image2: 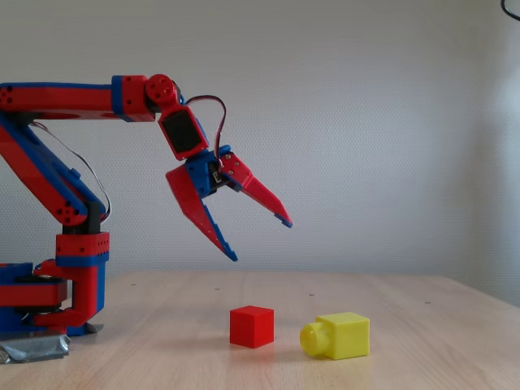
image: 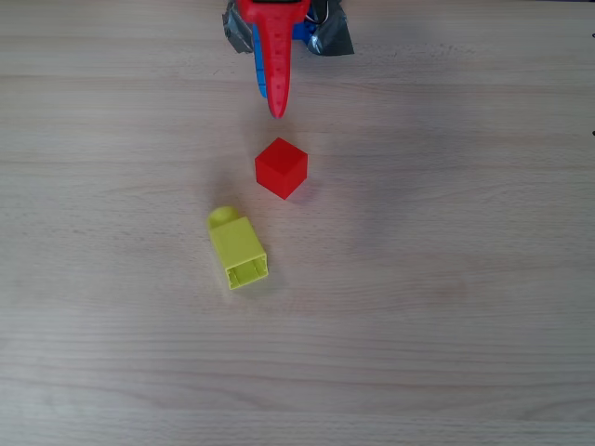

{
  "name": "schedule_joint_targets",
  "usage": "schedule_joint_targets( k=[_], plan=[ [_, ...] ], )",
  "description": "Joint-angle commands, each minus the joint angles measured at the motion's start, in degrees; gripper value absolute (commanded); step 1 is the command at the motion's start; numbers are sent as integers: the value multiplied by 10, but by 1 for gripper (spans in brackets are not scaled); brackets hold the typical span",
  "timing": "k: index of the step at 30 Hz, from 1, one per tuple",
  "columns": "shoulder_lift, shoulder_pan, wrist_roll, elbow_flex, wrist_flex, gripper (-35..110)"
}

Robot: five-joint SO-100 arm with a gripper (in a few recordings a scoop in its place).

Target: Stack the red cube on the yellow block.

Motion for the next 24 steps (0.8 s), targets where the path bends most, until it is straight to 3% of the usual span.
schedule_joint_targets(
  k=[1, 13, 24],
  plan=[
    [-16, 9, -7, -21, -32, 34],
    [-163, -10, 20, -177, -10, 35],
    [-192, -25, 14, -80, -39, 34]
  ],
)
